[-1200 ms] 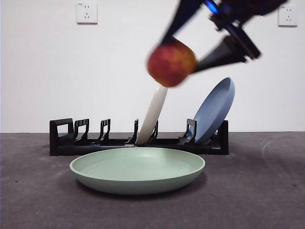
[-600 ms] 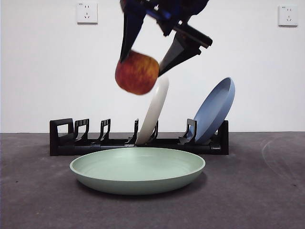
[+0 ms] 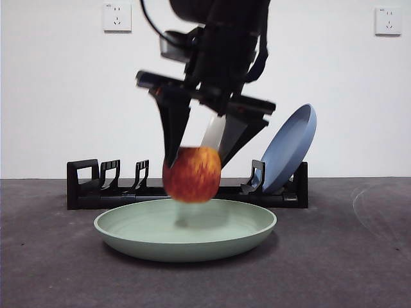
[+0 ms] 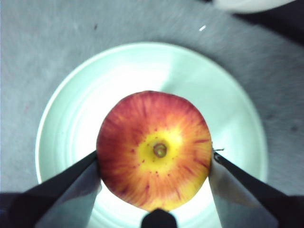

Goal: Take the green plate from the plate rack,put the plate on the table,take the apple from the table,put the apple in the plate

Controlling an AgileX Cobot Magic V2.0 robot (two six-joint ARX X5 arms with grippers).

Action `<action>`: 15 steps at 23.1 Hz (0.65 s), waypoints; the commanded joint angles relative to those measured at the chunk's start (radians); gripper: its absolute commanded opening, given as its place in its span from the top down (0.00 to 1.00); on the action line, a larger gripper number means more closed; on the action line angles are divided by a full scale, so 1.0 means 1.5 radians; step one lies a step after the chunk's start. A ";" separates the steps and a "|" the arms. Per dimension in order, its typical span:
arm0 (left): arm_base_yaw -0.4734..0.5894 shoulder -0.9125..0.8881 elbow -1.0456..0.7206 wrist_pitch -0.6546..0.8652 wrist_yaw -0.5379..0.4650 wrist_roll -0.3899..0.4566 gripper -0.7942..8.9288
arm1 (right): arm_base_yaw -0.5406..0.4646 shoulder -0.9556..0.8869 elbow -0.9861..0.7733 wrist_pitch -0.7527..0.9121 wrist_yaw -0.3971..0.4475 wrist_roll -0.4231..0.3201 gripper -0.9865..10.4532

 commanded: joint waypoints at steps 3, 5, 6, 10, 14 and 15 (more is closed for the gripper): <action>0.001 -0.004 -0.003 0.004 -0.002 -0.004 0.62 | 0.019 0.035 0.003 0.003 0.003 -0.016 0.92; 0.001 -0.004 -0.003 0.004 -0.002 -0.004 0.62 | 0.025 0.045 0.003 0.002 0.003 -0.017 0.92; 0.001 -0.004 -0.003 0.004 -0.002 -0.004 0.62 | 0.027 0.050 0.003 0.003 0.003 -0.017 0.92; 0.001 -0.004 -0.003 0.004 -0.002 -0.004 0.62 | 0.027 0.062 0.003 0.003 0.002 -0.021 0.92; 0.001 -0.004 -0.003 0.004 -0.002 -0.004 0.62 | 0.027 0.065 0.003 0.004 0.003 -0.024 0.90; 0.001 -0.004 -0.003 0.004 -0.002 -0.004 0.62 | 0.027 0.065 0.003 0.005 0.003 -0.024 0.88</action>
